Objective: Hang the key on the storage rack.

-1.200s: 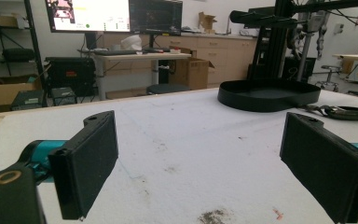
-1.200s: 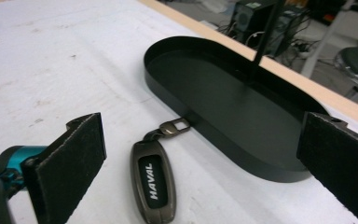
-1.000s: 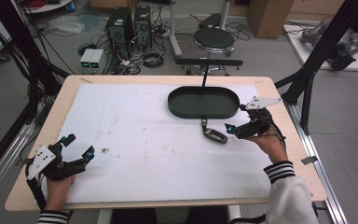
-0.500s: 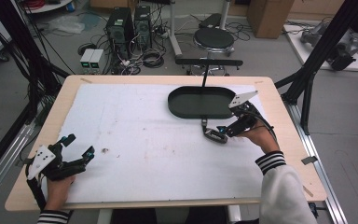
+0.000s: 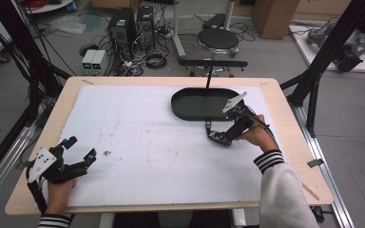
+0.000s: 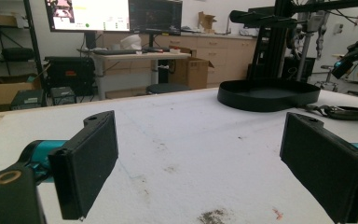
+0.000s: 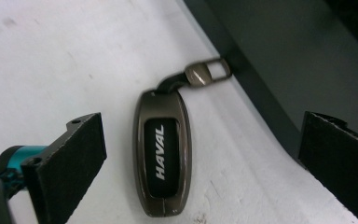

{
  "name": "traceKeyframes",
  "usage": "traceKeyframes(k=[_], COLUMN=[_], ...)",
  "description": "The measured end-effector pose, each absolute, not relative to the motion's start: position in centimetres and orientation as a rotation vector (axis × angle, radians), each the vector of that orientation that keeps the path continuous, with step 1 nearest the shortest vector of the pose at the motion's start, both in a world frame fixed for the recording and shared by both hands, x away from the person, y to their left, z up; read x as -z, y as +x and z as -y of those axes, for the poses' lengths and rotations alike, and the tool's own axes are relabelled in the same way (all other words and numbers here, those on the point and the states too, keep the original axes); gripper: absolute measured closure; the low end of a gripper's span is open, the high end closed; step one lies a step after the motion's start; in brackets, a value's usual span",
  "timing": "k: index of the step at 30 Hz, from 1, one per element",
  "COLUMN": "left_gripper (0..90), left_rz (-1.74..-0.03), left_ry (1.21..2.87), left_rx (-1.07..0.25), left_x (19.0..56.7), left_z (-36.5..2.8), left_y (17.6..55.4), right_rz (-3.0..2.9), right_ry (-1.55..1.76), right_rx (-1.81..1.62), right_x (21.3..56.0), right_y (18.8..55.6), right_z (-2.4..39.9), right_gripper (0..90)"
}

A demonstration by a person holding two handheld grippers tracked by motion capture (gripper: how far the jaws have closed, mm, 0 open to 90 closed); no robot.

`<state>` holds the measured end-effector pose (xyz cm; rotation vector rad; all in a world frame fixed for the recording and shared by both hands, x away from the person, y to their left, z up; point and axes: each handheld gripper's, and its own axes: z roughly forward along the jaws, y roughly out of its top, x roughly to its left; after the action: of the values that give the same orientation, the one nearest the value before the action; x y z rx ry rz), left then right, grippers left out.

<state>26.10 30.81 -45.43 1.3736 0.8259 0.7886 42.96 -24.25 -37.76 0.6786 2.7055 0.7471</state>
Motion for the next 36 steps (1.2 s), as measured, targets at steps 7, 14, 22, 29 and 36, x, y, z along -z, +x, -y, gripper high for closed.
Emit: traceKeyframes(k=[7,14,22,29,36], left_gripper=[11.8,11.8,11.8,11.7,11.8], left_rz=[-0.826,-0.825,-0.826,-0.825,-0.825], left_ry=[1.373,1.375,1.374,1.373,1.373], left_rx=[-0.791,-0.792,-0.792,-0.792,-0.792], left_x=[45.4,45.4,45.4,45.4,45.4], left_z=[-30.8,-30.8,-30.8,-30.8,-30.8], left_y=[26.1,26.1,26.1,26.1,26.1], right_rz=[-2.758,-2.804,-2.855,-2.899,-2.938], right_ry=[0.675,0.651,0.633,0.614,0.608], right_rx=[-0.674,-0.612,-0.588,-0.535,-0.472], right_x=[38.5,39.3,39.9,40.6,40.9], right_y=[43.2,43.4,43.5,43.6,43.7], right_z=[23.5,22.8,22.4,22.0,21.6], right_gripper=[0.6,0.6,5.0,7.0,19.8])
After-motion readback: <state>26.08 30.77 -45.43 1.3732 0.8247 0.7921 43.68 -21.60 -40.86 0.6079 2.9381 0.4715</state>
